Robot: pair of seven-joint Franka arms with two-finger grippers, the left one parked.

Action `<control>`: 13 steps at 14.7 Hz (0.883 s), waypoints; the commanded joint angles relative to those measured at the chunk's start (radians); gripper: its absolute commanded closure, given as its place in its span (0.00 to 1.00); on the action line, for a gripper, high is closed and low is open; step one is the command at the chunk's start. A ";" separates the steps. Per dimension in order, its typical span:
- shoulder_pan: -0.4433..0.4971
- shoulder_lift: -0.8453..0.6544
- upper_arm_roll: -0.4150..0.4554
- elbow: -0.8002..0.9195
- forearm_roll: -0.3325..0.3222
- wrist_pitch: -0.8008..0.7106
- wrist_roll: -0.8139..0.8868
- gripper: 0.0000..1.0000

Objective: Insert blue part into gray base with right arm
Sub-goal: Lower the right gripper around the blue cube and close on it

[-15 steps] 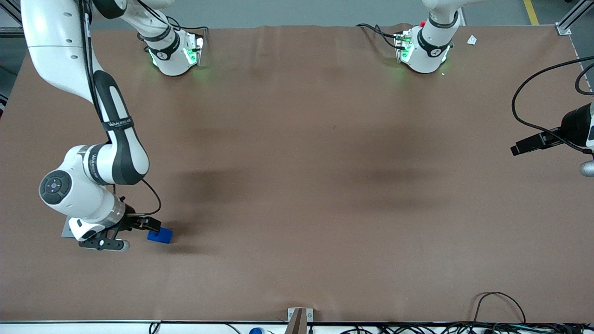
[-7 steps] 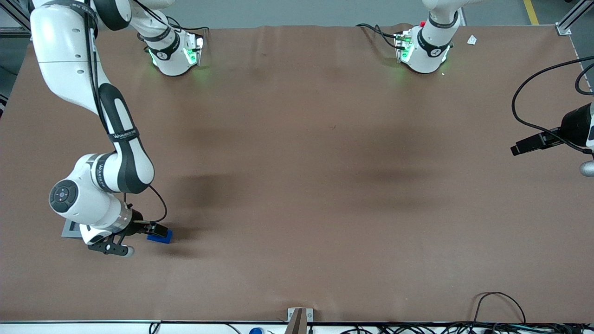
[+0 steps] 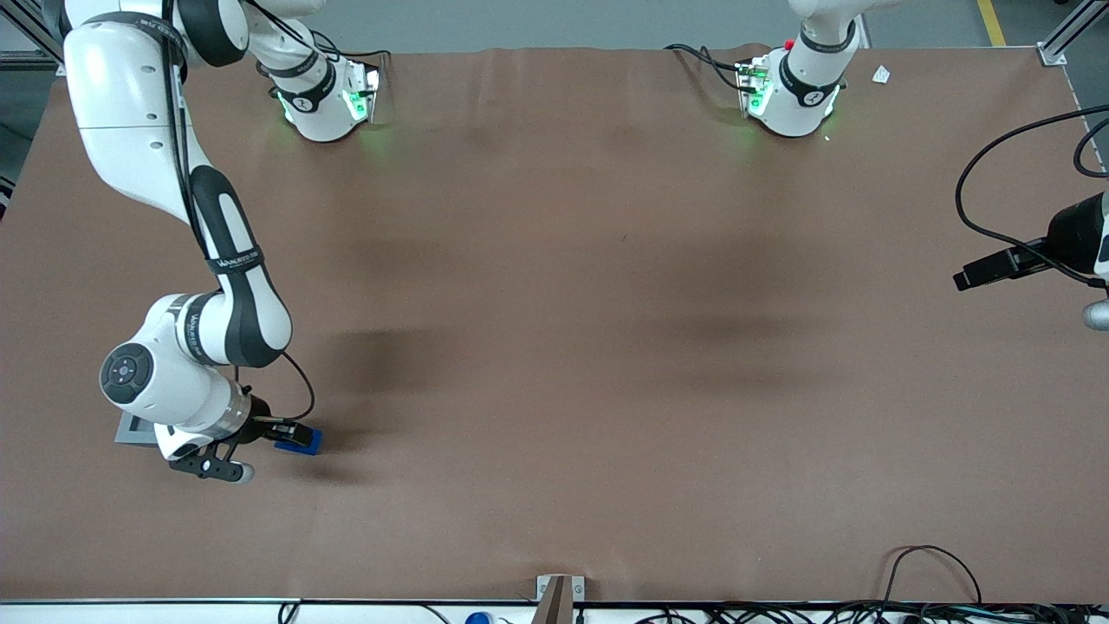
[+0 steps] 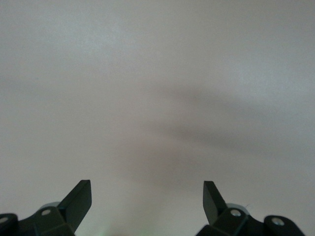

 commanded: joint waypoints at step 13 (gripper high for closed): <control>-0.005 0.021 -0.003 0.013 -0.019 0.025 0.002 0.49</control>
